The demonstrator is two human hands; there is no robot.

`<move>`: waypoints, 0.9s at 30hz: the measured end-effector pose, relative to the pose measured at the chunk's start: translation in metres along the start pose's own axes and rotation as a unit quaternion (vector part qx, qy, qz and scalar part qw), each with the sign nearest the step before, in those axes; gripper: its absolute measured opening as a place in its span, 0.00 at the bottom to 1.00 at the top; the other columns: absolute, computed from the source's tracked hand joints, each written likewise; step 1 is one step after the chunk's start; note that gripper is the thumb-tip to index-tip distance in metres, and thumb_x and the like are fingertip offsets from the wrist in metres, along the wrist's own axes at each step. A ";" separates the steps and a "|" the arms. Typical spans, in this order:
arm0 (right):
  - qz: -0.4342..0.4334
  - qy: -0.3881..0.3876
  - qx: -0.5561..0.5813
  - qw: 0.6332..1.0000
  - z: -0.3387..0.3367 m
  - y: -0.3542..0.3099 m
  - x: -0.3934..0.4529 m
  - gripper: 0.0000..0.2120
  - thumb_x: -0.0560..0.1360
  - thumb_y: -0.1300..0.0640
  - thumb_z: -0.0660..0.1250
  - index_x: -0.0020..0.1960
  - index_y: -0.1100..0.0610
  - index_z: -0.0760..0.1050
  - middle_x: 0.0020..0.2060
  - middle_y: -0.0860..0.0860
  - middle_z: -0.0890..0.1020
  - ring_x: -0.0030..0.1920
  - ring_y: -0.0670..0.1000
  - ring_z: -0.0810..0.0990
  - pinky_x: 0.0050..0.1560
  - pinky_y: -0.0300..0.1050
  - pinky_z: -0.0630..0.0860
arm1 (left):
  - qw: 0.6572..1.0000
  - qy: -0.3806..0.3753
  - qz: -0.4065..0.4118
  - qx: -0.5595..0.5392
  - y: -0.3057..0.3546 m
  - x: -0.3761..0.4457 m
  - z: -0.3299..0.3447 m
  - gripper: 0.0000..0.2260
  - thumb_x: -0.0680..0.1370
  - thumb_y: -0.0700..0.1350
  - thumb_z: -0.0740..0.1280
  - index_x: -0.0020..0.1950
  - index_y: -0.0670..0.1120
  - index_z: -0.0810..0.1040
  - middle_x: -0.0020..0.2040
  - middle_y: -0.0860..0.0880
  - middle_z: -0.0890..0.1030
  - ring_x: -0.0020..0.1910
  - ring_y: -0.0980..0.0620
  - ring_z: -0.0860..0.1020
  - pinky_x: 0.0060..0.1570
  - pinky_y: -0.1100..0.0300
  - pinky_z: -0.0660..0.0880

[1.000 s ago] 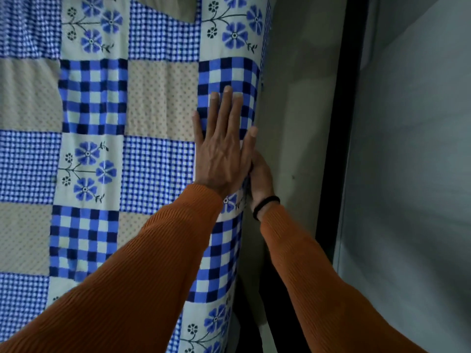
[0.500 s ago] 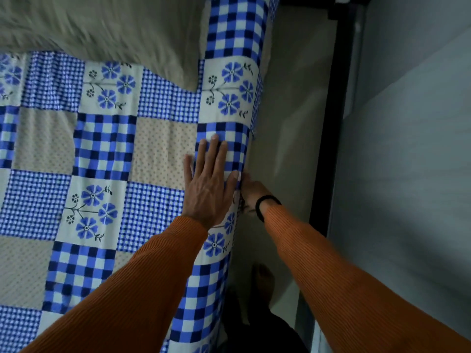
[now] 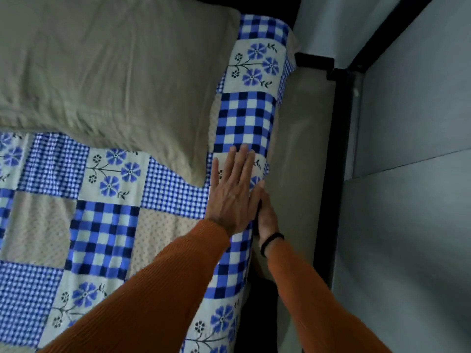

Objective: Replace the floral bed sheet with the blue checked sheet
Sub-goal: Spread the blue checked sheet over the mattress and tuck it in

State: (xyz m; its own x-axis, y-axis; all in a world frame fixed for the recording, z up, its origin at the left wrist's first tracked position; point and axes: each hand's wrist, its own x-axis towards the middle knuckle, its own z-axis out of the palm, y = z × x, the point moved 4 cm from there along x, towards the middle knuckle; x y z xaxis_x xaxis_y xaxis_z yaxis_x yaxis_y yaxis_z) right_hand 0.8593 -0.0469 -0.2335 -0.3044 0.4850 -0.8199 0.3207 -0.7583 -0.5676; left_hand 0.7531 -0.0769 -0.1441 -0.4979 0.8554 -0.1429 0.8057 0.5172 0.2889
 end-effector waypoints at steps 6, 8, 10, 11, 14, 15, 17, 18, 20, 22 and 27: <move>0.112 -0.123 -0.052 0.985 0.009 -0.040 0.028 0.47 0.67 0.16 0.48 0.78 0.41 0.64 0.73 0.47 0.72 0.70 0.51 0.74 0.71 0.59 0.71 | 1.000 -0.026 0.008 0.014 -0.008 0.059 0.003 0.30 0.86 0.59 0.45 0.83 0.47 0.42 0.83 0.49 0.39 0.81 0.49 0.37 0.79 0.40 0.44; 0.117 -0.127 -0.111 0.979 0.018 -0.057 0.031 0.44 0.72 0.20 0.46 0.79 0.43 0.61 0.77 0.49 0.68 0.73 0.53 0.71 0.74 0.59 0.67 | 0.999 -0.029 0.008 0.037 -0.006 0.068 0.004 0.30 0.86 0.59 0.45 0.83 0.47 0.41 0.83 0.49 0.38 0.81 0.48 0.36 0.79 0.38 0.44; 0.143 -0.106 -0.210 0.961 0.013 -0.073 0.032 0.37 0.80 0.29 0.42 0.77 0.51 0.66 0.73 0.55 0.72 0.70 0.58 0.74 0.71 0.57 0.71 | 0.998 -0.040 0.005 0.041 -0.002 0.073 0.001 0.30 0.85 0.59 0.45 0.83 0.47 0.41 0.83 0.48 0.38 0.81 0.47 0.36 0.78 0.38 0.44; 0.135 -0.076 -0.297 0.942 0.004 -0.084 0.037 0.34 0.83 0.33 0.43 0.73 0.54 0.71 0.68 0.57 0.77 0.64 0.59 0.78 0.68 0.57 0.74 | 0.998 -0.045 0.005 0.036 -0.001 0.076 0.000 0.30 0.85 0.59 0.45 0.83 0.47 0.41 0.83 0.48 0.38 0.81 0.47 0.36 0.79 0.38 0.44; 0.001 0.005 -0.414 0.910 -0.011 -0.130 0.063 0.24 0.85 0.43 0.53 0.54 0.58 0.81 0.54 0.58 0.84 0.53 0.60 0.82 0.54 0.53 0.79 | 0.999 -0.043 0.007 0.015 0.001 0.097 -0.005 0.30 0.86 0.60 0.46 0.83 0.47 0.41 0.83 0.50 0.38 0.81 0.49 0.35 0.79 0.39 0.42; -0.035 0.021 -0.353 0.935 -0.013 -0.147 0.074 0.19 0.84 0.47 0.56 0.49 0.58 0.81 0.52 0.58 0.85 0.52 0.61 0.83 0.50 0.52 0.78 | 0.999 -0.042 0.009 0.013 0.001 0.107 -0.006 0.30 0.86 0.59 0.46 0.83 0.47 0.41 0.83 0.49 0.38 0.81 0.49 0.35 0.79 0.39 0.42; -0.062 0.043 -0.177 0.981 -0.013 -0.181 0.092 0.15 0.82 0.50 0.62 0.46 0.57 0.82 0.49 0.56 0.86 0.49 0.57 0.85 0.46 0.49 0.81 | 0.999 -0.040 0.009 0.014 0.004 0.128 -0.008 0.30 0.86 0.60 0.45 0.83 0.47 0.42 0.83 0.49 0.39 0.81 0.49 0.36 0.79 0.39 0.43; -0.058 0.039 -0.135 0.988 -0.009 -0.195 0.100 0.16 0.81 0.46 0.64 0.47 0.56 0.84 0.47 0.54 0.87 0.45 0.52 0.86 0.42 0.43 0.82 | 0.999 -0.038 0.006 0.015 0.006 0.139 -0.010 0.30 0.85 0.60 0.44 0.83 0.47 0.42 0.83 0.49 0.40 0.81 0.49 0.37 0.79 0.39 0.43; -0.049 0.055 -0.121 0.990 -0.005 -0.209 0.115 0.18 0.78 0.41 0.69 0.46 0.55 0.84 0.41 0.50 0.87 0.35 0.46 0.83 0.30 0.35 0.77 | 1.000 -0.031 -0.003 -0.004 0.009 0.161 -0.018 0.30 0.85 0.60 0.43 0.83 0.47 0.42 0.83 0.49 0.40 0.82 0.49 0.37 0.79 0.38 0.43; -0.033 0.074 -0.089 0.993 -0.011 -0.209 0.120 0.12 0.75 0.46 0.75 0.43 0.55 0.83 0.36 0.49 0.85 0.29 0.44 0.79 0.28 0.35 0.74 | 1.000 -0.018 -0.011 -0.006 0.010 0.177 -0.027 0.30 0.85 0.60 0.43 0.83 0.47 0.43 0.83 0.49 0.41 0.82 0.49 0.38 0.79 0.38 0.42; -0.150 0.162 -0.231 0.948 -0.036 -0.222 0.138 0.05 0.74 0.56 0.76 0.41 0.54 0.82 0.37 0.50 0.84 0.39 0.50 0.82 0.43 0.43 0.77 | 0.999 -0.041 0.011 0.012 0.021 0.203 -0.031 0.30 0.86 0.60 0.45 0.83 0.47 0.42 0.83 0.49 0.41 0.82 0.48 0.38 0.79 0.38 0.41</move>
State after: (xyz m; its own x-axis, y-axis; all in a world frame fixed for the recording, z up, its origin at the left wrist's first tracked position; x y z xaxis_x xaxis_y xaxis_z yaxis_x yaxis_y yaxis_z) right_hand 0.7784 0.2038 -0.2239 -0.1774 0.8136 -0.5537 0.6446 -0.3291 -0.6901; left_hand 0.6586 0.1069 -0.1381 -0.4533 0.8652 -0.2144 0.8239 0.4985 0.2696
